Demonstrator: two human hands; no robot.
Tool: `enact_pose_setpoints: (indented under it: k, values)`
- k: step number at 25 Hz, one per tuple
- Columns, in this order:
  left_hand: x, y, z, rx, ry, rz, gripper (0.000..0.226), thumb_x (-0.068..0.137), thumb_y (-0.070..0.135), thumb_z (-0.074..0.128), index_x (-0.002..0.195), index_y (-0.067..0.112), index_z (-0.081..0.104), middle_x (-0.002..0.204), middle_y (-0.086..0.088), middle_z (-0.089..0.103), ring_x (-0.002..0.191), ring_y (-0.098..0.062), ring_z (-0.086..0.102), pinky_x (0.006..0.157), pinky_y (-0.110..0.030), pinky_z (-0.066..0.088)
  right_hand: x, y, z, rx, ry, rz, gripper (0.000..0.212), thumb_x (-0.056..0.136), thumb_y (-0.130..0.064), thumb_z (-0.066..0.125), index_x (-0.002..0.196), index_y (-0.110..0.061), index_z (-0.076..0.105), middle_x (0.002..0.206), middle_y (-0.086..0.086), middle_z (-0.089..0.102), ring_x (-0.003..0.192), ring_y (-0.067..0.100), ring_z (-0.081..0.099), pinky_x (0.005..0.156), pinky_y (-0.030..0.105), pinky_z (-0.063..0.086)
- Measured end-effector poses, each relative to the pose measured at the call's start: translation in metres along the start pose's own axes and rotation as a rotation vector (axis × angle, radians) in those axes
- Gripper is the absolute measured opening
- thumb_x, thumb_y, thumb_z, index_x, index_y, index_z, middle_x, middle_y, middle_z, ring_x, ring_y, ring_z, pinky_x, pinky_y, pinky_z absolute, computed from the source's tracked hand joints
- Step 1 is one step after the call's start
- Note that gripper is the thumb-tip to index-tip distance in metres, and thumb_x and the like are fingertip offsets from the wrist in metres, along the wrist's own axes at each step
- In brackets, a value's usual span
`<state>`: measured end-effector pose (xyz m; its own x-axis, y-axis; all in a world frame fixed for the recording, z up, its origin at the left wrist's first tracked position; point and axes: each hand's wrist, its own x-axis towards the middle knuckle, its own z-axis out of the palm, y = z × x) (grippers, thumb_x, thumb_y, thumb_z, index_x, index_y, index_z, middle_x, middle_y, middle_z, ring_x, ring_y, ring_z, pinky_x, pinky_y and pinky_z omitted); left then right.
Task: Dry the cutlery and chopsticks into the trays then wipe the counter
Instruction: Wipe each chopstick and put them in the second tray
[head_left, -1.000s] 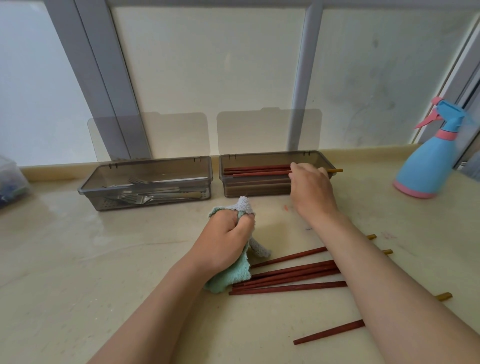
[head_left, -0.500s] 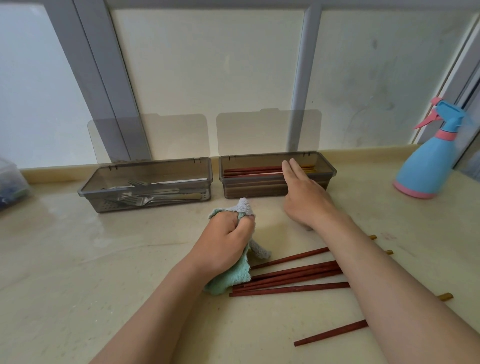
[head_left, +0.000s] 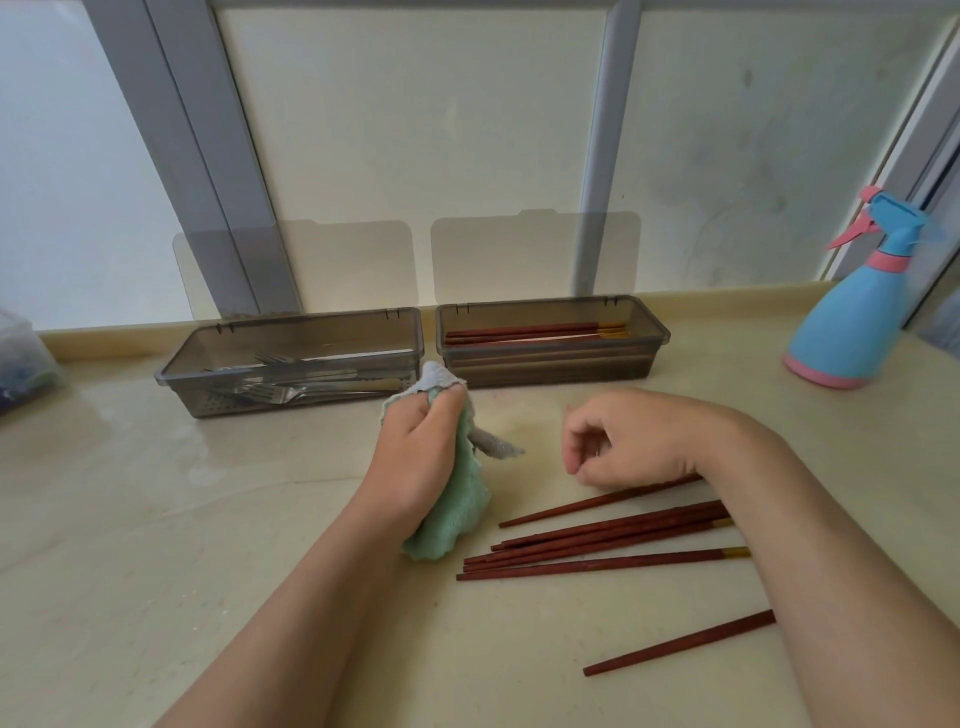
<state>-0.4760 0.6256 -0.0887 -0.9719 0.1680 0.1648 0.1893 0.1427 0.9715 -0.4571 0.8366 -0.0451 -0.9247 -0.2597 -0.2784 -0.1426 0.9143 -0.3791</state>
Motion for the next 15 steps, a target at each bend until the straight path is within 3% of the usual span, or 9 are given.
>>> enact_pose_setpoints:
  k: [4,8,12,15]
  values:
    - [0.0032,-0.0042,-0.0023,-0.056,0.072,-0.023,0.051,0.105,0.023,0.042,0.062,0.0,0.058,0.052,-0.003,0.056,0.049,-0.014,0.052,0.052,-0.025,0.043,-0.0038,0.0002,0.0011,-0.075,-0.102,0.073,0.012,0.085,-0.016,0.072,0.09,-0.027,0.071,0.091,-0.011,0.065,0.085,0.004,0.063,0.076,0.027,0.056]
    - [0.0063,-0.0078,-0.0043,-0.087,0.107,-0.072,0.047,0.104,0.028,0.042,0.084,-0.013,0.054,0.064,-0.01,0.058,0.055,-0.017,0.056,0.054,-0.031,0.047,0.0004,-0.0015,0.0022,-0.16,-0.115,0.111,0.011,0.096,-0.012,0.059,0.1,-0.016,0.069,0.084,-0.022,0.05,0.068,-0.029,0.044,0.057,0.01,0.036]
    - [0.0065,-0.008,-0.0055,-0.1,0.149,-0.076,0.045,0.104,0.026,0.042,0.089,-0.014,0.053,0.069,-0.014,0.058,0.056,-0.016,0.057,0.05,-0.025,0.048,-0.0011,-0.0016,0.0019,-0.13,-0.104,0.103,0.007,0.095,-0.018,0.063,0.098,-0.022,0.068,0.094,-0.014,0.06,0.082,-0.002,0.056,0.065,0.015,0.042]
    - [0.0055,-0.0061,-0.0048,-0.083,0.142,-0.056,0.045,0.104,0.025,0.04,0.08,-0.008,0.059,0.067,-0.013,0.058,0.057,-0.017,0.056,0.049,-0.023,0.047,-0.0036,-0.0037,0.0037,-0.151,-0.135,0.113,0.008,0.094,-0.017,0.065,0.098,-0.023,0.066,0.093,-0.012,0.059,0.082,0.002,0.055,0.067,0.018,0.044]
